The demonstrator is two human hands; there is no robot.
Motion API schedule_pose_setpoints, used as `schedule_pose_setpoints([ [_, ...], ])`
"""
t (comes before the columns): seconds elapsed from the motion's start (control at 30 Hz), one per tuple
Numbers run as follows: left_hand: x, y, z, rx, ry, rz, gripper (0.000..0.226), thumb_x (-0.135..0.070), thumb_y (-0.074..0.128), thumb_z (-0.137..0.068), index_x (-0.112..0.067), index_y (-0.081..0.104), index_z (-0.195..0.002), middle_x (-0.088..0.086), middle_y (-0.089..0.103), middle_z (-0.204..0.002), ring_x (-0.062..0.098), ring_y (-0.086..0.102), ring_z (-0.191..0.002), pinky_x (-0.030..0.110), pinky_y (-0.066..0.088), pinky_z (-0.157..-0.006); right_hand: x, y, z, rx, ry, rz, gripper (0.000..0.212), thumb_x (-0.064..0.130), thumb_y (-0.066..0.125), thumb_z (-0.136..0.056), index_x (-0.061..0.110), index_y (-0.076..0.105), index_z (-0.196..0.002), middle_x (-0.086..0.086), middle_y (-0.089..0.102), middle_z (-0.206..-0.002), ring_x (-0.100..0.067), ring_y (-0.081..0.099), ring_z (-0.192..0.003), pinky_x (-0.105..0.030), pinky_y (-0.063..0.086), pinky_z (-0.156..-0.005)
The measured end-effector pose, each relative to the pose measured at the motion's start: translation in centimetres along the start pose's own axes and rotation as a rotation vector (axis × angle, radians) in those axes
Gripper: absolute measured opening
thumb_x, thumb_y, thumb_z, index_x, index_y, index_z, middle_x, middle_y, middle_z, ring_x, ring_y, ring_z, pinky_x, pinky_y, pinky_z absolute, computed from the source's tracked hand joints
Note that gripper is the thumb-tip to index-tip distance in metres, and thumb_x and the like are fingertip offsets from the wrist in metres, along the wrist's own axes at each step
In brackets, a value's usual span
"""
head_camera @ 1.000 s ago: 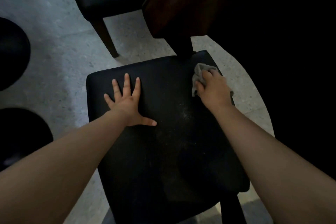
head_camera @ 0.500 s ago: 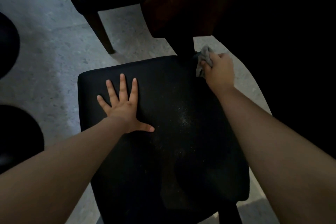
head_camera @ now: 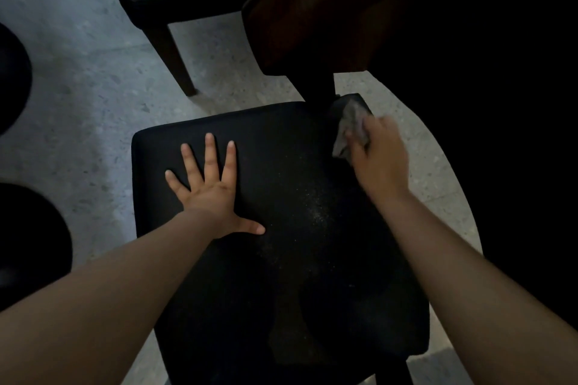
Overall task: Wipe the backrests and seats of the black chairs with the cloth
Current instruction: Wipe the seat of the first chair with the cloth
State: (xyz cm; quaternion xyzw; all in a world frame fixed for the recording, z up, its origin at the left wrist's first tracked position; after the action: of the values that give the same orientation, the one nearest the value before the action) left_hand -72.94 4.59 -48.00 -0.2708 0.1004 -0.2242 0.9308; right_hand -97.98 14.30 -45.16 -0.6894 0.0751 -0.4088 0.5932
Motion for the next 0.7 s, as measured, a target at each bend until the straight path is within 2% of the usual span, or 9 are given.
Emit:
schedule_pose_setpoints([
  [0.1, -0.1, 0.0, -0.1, 0.001, -0.005, 0.000, 0.160, -0.079, 0.076, -0.046, -0.029, -0.049, -0.134, 0.003, -0.065, -0.128, 0.042, -0.051, -0.124, 0.072, -0.013, -0.106, -1.6, 1.4, -5.4, -0.059, 0.144, 0.053, 0.026, 0.030, 0.052, -0.098, 0.010, 0.059, -0.112, -0.014, 0.056, -0.113, -0.028, 0.053, -0.106, -0.034, 0.040, -0.084],
  [0.17, 0.0, 0.0, -0.1, 0.002, -0.011, 0.001, 0.161, -0.078, 0.077, -0.046, -0.029, -0.049, -0.134, 0.003, -0.065, -0.128, 0.042, -0.051, -0.124, 0.072, -0.013, -0.107, -2.4, 3.2, -6.8, 0.010, 0.278, 0.061, 0.035, 0.036, 0.047, -0.100, 0.014, 0.055, -0.126, -0.015, 0.051, -0.127, -0.031, 0.047, -0.119, -0.039, 0.038, -0.095],
  [0.23, 0.0, 0.0, -0.2, 0.005, -0.012, 0.002, 0.161, -0.078, 0.077, -0.046, -0.030, -0.049, -0.133, 0.003, -0.066, -0.127, 0.042, -0.052, -0.124, 0.072, -0.013, -0.107, -2.6, 4.2, -6.4, 0.051, 0.311, 0.082, 0.037, 0.037, 0.045, -0.101, 0.015, 0.052, -0.130, -0.015, 0.046, -0.133, -0.033, 0.043, -0.124, -0.044, 0.036, -0.100],
  [0.33, 0.0, 0.0, -0.2, 0.009, -0.016, 0.005, 0.161, -0.077, 0.078, -0.046, -0.030, -0.049, -0.133, 0.003, -0.066, -0.127, 0.042, -0.052, -0.123, 0.071, -0.014, -0.106, -2.1, 3.4, -4.2, -0.001, 0.137, 0.087, 0.026, 0.027, 0.051, -0.098, 0.008, 0.056, -0.114, -0.017, 0.051, -0.116, -0.033, 0.049, -0.108, -0.043, 0.042, -0.089],
  [0.43, 0.0, 0.0, 0.0, 0.007, -0.012, 0.008, 0.161, -0.077, 0.078, -0.046, -0.030, -0.049, -0.133, 0.003, -0.066, -0.127, 0.042, -0.052, -0.124, 0.072, -0.014, -0.106, -1.0, 2.5, -0.1, 0.066, 0.019, 0.063, 0.016, 0.025, 0.054, -0.097, 0.009, 0.054, -0.101, -0.008, 0.048, -0.098, -0.023, 0.050, -0.089, -0.038, 0.044, -0.077],
  [0.6, -0.1, -0.2, 0.2, 0.011, -0.014, 0.007, 0.161, -0.077, 0.077, -0.046, -0.030, -0.049, -0.134, 0.003, -0.065, -0.129, 0.042, -0.051, -0.125, 0.073, -0.011, -0.107, 0.6, 2.4, 5.2, 0.253, 0.048, 0.035, 0.023, 0.038, 0.050, -0.097, 0.016, 0.056, -0.104, 0.003, 0.049, -0.097, -0.012, 0.047, -0.086, -0.028, 0.034, -0.071],
  [0.7, -0.1, -0.1, 0.1, 0.013, -0.014, 0.002, 0.161, -0.077, 0.077, -0.046, -0.030, -0.049, -0.133, 0.004, -0.065, -0.129, 0.043, -0.051, -0.125, 0.073, -0.011, -0.107, 0.5, 0.5, 1.7, 0.060, 0.031, -0.032, 0.023, 0.038, 0.056, -0.095, 0.016, 0.059, -0.103, 0.001, 0.049, -0.098, -0.012, 0.047, -0.086, -0.026, 0.035, -0.071],
])
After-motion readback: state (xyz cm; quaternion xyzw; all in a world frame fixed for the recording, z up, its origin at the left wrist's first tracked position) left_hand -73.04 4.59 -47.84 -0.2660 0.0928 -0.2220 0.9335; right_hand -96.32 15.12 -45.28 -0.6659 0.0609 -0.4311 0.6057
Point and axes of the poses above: each hand's wrist, its own z-axis away from the middle knuckle, its own y-axis out of the palm, x = y × z, the point moved 6 cm from there along -z, towards the middle knuckle
